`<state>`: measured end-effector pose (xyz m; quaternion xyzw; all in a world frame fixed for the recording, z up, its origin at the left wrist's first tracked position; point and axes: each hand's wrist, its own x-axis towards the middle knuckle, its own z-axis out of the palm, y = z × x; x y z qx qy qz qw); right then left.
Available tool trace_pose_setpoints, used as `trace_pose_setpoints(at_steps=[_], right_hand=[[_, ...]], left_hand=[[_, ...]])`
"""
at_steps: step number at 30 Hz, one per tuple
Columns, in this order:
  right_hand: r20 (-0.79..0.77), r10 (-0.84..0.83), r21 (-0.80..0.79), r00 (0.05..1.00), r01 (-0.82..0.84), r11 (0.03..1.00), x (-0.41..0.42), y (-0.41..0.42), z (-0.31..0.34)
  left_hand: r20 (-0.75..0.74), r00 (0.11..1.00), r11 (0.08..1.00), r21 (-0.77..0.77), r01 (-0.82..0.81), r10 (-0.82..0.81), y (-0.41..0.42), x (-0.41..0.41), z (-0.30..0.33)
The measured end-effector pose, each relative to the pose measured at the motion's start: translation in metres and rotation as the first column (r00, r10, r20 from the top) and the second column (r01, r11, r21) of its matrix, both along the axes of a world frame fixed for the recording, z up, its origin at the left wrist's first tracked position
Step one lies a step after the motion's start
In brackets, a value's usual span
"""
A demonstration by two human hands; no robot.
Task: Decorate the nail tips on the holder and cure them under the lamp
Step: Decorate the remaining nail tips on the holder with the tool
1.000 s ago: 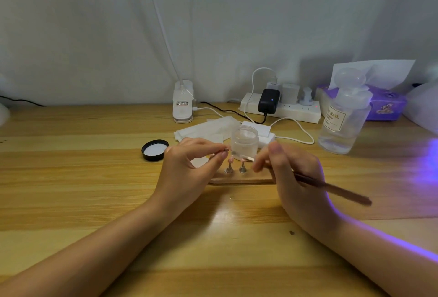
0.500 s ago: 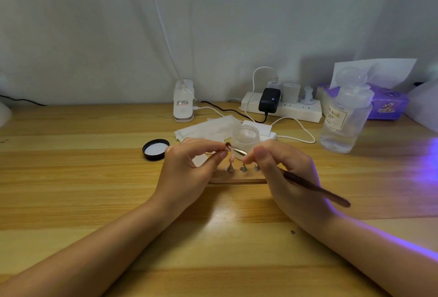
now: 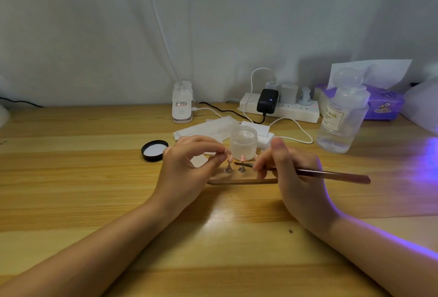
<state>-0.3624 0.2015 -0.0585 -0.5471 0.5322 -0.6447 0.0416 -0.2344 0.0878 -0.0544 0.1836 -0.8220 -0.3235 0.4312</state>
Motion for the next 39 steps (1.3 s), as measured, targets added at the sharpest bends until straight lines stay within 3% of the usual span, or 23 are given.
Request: trace_pose_setpoints(at_steps=[8,15,20,25,30,35,39], right_hand=[[-0.247,-0.049,-0.039,0.968,0.040,0.998,0.0012,-0.0036,0.0024],[-0.148,-0.081,0.018,0.986,0.085,0.996,-0.0029,-0.0031,0.0011],[-0.271,-0.060,-0.039,0.961,0.052,0.998,0.0017,-0.0045,0.0013],[-0.127,-0.059,0.015,0.990,0.062,0.998,-0.0024,-0.0036,0.0021],[-0.234,-0.022,-0.011,0.972,0.020,1.000,0.0014,-0.0037,0.0000],[-0.042,-0.032,0.041,0.999,0.034,0.999,-0.0027,-0.0031,0.0017],[-0.170,-0.009,0.006,0.985,0.010,1.000,0.0024,-0.0019,0.0020]], left_hand=[[-0.013,1.000,0.999,0.016,0.028,-0.027,-0.0001,-0.0004,0.0014],[-0.006,0.999,0.999,0.023,0.033,-0.032,-0.0008,-0.0004,0.0008],[-0.030,0.999,1.000,-0.004,0.018,-0.018,-0.0008,-0.0006,0.0009],[-0.028,0.999,0.999,-0.020,0.026,-0.027,-0.0014,-0.0006,0.0006],[-0.025,0.999,0.999,-0.026,0.019,-0.020,-0.0006,-0.0008,0.0006],[-0.030,0.999,1.000,-0.019,0.015,-0.015,0.0001,-0.0008,0.0007],[-0.031,0.999,0.999,-0.032,0.009,-0.010,0.0001,-0.0010,0.0003]])
